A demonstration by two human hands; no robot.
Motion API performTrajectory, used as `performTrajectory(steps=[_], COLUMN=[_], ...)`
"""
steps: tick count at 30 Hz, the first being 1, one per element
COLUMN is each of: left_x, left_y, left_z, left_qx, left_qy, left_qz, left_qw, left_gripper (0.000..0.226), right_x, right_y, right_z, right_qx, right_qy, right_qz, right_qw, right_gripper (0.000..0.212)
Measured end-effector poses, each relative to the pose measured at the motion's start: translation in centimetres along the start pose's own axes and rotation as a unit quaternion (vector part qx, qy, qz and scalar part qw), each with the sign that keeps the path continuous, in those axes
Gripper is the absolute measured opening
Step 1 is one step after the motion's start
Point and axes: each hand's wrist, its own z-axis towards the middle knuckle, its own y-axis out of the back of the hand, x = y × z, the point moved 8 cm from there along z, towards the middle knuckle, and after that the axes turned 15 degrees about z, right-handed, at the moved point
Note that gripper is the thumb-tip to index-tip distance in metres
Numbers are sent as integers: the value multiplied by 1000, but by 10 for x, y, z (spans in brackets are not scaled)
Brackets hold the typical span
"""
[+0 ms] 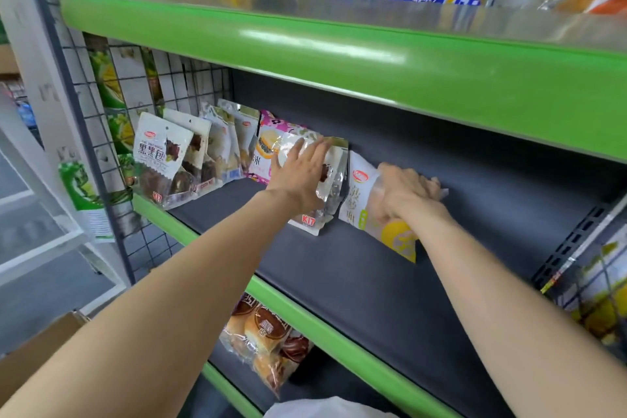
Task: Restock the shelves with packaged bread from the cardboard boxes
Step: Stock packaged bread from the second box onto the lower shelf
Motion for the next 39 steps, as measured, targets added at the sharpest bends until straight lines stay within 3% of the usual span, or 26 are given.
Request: performTrajectory(steps=[5, 9, 11, 13, 17, 21, 25, 30, 35, 39], left_x=[1, -4, -9, -11, 2, 21, 20, 20, 21, 23], left_y=[-8, -4, -3, -1, 0, -15, -20, -29, -33, -30], left_z=[13, 23, 26, 27, 12, -11, -22, -20, -25, -24], left_qx=[-20, -44, -36, -50, -141, -207, -187, -67, -40, -41], left_qy=[8, -32, -60, -60, -40, -68, -106, -84, -63, -49], left_qz=[127, 208, 227, 235, 204, 202, 196, 224, 202, 172], left_qw=[992, 977, 971, 969, 968, 955, 957, 969, 976, 983], left_gripper=[123, 131, 130, 115, 52, 31, 35, 41, 43, 46], right_x=[-3, 3, 11, 19, 18, 13, 13, 9, 15, 17], right_y=[-16, -26, -26, -28, -33, -28, -30, -34, -34, -34], right_z=[14, 13, 10, 6, 11, 28, 36, 35, 29, 30], right_qx=[-25, -52, -76, -97, -89, -38, -1, -19, -58, -53], right_qy=[15, 50, 96, 148, 168, 135, 118, 100, 122, 137], right_qz=[-51, -28, -9, -8, -20, -2, -13, -24, -68, -99], right_qw=[998, 997, 992, 984, 982, 990, 993, 995, 989, 984], right_gripper=[64, 100, 105, 100, 102, 99, 83, 75, 76, 56])
